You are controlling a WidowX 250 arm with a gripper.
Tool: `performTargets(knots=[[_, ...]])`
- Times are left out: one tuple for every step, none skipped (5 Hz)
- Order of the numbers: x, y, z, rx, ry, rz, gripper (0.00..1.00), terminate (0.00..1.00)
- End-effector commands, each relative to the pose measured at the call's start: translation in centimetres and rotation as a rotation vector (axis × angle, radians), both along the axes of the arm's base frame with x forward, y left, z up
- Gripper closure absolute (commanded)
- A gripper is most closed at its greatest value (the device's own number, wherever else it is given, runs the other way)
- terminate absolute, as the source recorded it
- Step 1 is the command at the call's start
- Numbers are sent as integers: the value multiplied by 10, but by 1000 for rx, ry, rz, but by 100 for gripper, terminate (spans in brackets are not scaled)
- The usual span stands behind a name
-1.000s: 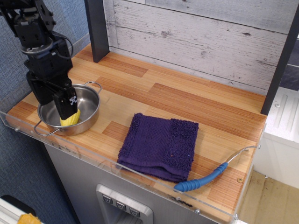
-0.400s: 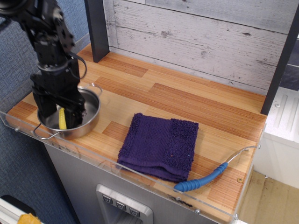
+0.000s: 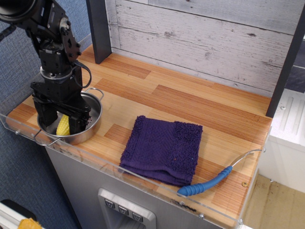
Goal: Pick up the yellow pepper and place it behind the purple cloth
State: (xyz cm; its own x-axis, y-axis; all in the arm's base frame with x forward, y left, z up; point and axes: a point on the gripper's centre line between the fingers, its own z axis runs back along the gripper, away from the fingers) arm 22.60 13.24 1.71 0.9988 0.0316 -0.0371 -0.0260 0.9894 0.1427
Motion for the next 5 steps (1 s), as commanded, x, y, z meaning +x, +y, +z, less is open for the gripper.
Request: performTargets(knots=[[-2,-6,10,2,-34,-22,100,0],[-6,-3,18,-14,-52,-1,100,0],[-14,4,45,-52,-98,44,100,0],[-15,8,78,-74,-160,59,100,0],[-6,2,107,-84,-217,40,100,0]])
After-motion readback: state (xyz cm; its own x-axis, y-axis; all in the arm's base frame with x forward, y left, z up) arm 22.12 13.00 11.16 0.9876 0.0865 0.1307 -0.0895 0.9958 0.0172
